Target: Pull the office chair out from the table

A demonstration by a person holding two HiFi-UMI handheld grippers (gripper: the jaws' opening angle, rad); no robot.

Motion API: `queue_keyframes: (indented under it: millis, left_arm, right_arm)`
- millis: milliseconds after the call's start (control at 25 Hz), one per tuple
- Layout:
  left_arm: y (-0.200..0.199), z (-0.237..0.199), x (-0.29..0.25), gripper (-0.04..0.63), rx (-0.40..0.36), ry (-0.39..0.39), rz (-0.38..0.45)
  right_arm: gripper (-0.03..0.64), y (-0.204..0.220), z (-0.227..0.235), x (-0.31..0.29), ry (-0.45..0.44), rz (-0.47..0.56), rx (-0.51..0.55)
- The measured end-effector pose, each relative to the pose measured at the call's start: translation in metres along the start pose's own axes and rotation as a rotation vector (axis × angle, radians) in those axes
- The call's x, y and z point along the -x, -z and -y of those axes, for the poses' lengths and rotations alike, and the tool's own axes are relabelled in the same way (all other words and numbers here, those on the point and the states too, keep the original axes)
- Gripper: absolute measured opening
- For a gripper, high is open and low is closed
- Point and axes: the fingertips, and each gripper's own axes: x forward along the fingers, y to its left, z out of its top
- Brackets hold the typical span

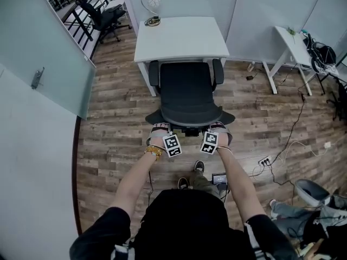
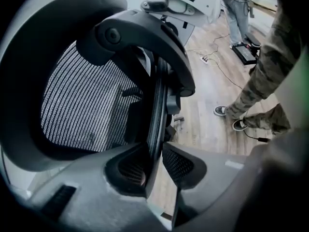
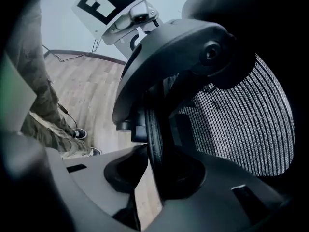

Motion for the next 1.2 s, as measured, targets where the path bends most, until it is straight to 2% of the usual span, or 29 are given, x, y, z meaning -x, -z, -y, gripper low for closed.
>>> queue_keyframes:
  millis: [400,680,1200]
  left_arm:
    - [-0.009,0.015,0.012,0.107,0.02,0.001,-0.013]
    - [-0.01,0.023,0.015,0.106,0.025,0.022,-0.06]
    - [-0.025,0.042,0.029,0.106,0.031,0.021,-0.069]
  right_arm:
    - [0.084,0.007,-0.014,0.013,0.004,0.017,0.012]
    - [0.084,0.009,-0.021,0.016,-0.014,0.02,0.023]
    - [0.083,0.022,-0.037,0.031,-0.022,0.039,0.04]
